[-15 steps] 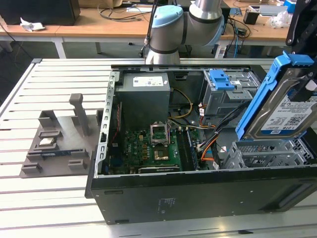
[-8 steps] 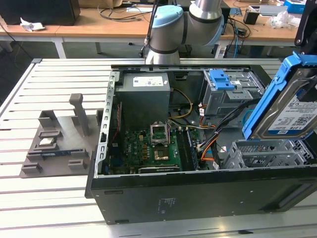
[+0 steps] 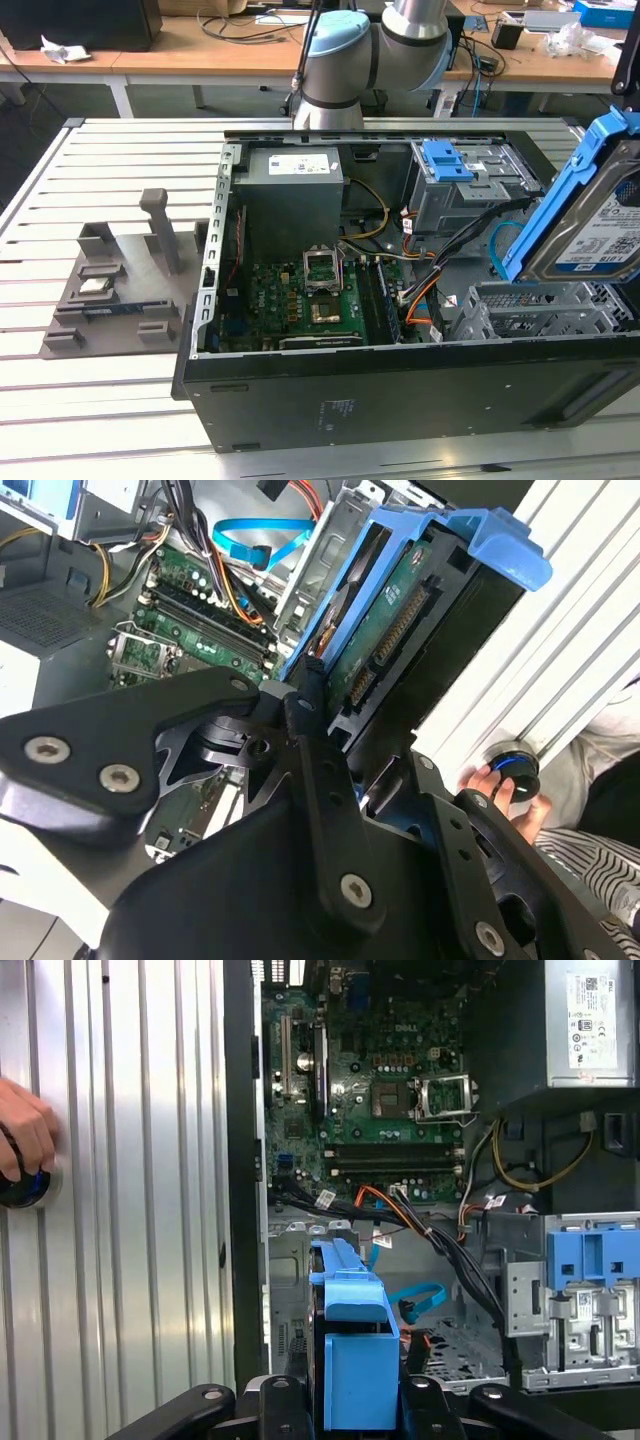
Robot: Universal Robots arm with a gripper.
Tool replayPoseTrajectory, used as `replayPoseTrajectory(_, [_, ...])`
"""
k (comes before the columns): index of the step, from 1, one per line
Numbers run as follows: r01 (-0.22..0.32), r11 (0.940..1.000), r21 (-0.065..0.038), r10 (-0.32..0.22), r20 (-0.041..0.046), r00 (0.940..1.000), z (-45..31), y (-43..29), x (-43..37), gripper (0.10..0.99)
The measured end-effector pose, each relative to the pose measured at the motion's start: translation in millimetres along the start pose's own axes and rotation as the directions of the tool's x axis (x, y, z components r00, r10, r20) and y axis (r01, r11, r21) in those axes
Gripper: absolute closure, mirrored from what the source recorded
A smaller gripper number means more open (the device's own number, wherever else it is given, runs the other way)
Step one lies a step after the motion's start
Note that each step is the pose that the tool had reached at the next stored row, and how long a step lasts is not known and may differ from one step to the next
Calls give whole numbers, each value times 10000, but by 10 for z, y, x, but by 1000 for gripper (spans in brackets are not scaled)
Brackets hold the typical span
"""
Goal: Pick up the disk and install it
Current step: 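Pick up the disk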
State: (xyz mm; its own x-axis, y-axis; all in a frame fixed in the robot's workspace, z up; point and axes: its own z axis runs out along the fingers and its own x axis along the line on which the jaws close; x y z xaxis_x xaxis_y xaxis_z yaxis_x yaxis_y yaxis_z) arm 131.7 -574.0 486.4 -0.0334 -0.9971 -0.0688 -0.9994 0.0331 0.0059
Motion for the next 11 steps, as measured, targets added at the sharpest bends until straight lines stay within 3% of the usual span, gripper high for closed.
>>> replayPoseTrajectory(8, [-13, 10000, 1, 13, -12, 10000, 170, -2, 11, 718])
replayPoseTrajectory(11, [-13, 10000, 2, 13, -33, 10000, 214, -1, -31, 718])
